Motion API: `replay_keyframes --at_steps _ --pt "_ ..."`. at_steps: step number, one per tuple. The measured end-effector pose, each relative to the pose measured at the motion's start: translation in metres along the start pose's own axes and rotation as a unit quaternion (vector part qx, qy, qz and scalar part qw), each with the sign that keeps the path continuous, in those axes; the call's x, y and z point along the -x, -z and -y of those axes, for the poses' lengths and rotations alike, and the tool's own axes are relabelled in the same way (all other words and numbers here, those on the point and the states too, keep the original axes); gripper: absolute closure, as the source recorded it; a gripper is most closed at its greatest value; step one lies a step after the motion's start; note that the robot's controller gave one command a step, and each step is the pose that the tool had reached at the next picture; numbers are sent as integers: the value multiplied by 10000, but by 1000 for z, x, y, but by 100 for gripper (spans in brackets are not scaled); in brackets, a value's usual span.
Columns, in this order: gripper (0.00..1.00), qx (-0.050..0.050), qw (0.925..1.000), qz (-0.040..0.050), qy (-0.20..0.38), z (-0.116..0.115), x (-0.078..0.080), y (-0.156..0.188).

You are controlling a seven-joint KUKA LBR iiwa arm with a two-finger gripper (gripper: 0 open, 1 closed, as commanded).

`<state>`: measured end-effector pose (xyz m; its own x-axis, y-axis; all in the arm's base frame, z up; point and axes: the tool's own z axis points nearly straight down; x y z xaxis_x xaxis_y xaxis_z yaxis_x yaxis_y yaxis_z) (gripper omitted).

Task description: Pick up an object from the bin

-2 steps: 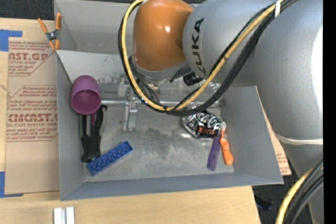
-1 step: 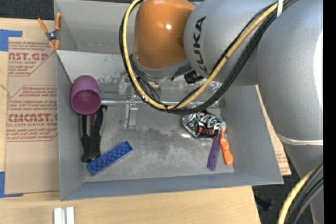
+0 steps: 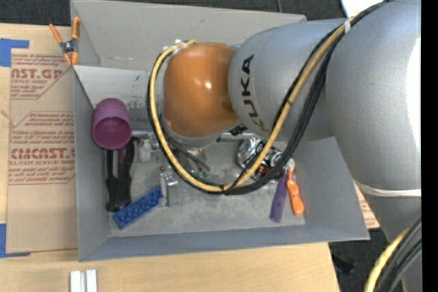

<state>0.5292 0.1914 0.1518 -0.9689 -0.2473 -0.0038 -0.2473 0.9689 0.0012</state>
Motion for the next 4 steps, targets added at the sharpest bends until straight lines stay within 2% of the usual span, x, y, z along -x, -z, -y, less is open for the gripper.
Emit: replay_keyframes --at_steps 1,2,3,4 --pt "0 7 9978 6 669 -13 -25 -25" --pt "0 22 9762 -29 2166 -46 -41 -39" --pt "0 20 9731 71 2301 -22 -36 -80" --pt "100 33 9763 67 2162 -15 -17 -78"
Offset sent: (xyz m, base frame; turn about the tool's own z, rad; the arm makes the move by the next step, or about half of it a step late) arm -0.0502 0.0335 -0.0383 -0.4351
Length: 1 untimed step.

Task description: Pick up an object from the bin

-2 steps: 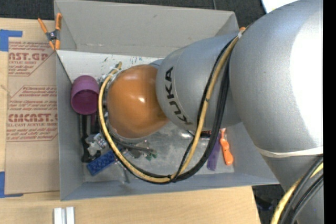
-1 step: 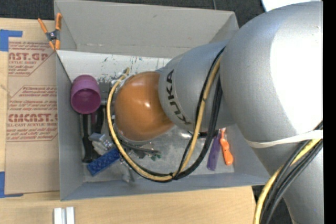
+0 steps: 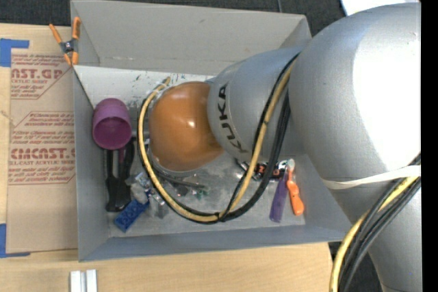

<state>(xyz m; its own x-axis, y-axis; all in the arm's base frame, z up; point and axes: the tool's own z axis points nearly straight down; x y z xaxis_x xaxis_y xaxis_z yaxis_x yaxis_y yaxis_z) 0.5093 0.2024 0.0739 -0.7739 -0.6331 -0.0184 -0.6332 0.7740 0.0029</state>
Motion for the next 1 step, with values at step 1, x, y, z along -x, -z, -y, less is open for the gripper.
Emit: replay_keyframes --at_steps 1 --pt "100 1 10000 1 0 0 0 0"
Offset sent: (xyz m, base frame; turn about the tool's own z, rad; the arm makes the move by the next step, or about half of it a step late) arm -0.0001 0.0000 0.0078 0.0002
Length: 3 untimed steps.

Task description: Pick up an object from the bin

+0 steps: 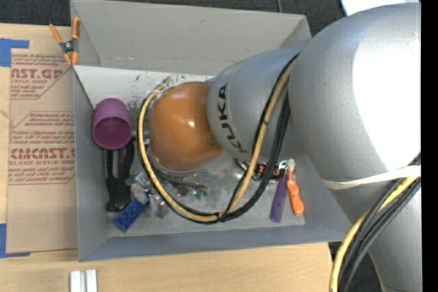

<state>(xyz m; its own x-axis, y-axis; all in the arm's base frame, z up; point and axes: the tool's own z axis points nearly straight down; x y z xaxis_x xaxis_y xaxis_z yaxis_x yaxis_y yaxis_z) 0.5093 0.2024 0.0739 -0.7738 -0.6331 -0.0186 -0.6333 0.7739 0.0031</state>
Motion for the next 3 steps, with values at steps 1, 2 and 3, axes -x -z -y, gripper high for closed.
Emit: replay_keyframes --at_steps 1,2,3 --pt "100 4 10000 -9 1 -1 0 3" --pt "100 9 10000 -40 -2 -1 -2 16" --pt "100 11 10000 -32 -3 -2 -1 41"
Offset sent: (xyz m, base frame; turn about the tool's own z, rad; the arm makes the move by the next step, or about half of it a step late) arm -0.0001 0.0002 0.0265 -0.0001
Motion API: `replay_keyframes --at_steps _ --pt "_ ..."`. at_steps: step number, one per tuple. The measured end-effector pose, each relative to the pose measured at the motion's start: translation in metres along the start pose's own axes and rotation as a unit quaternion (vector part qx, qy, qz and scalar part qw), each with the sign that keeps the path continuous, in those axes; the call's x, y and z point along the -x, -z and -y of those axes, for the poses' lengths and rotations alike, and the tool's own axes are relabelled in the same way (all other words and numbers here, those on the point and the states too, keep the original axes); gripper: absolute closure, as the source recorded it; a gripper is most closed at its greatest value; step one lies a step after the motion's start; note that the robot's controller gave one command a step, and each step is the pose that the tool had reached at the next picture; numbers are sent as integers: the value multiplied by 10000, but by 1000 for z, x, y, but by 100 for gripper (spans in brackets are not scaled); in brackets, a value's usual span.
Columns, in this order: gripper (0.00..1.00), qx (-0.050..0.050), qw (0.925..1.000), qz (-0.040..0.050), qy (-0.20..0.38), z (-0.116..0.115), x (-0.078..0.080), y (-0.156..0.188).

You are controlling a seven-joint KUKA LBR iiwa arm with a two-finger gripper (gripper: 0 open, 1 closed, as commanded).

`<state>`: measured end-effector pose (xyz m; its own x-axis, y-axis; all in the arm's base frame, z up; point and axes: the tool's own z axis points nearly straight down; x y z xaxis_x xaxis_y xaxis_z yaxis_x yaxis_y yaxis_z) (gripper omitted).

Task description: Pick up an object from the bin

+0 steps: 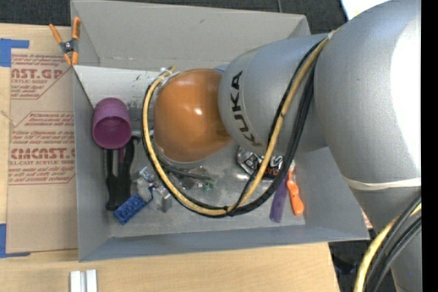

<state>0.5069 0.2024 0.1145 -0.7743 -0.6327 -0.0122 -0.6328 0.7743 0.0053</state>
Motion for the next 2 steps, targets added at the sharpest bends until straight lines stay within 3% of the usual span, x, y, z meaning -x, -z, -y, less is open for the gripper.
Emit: replay_keyframes --at_steps 2 --pt "100 7 10000 -6 -1 -1 0 46"
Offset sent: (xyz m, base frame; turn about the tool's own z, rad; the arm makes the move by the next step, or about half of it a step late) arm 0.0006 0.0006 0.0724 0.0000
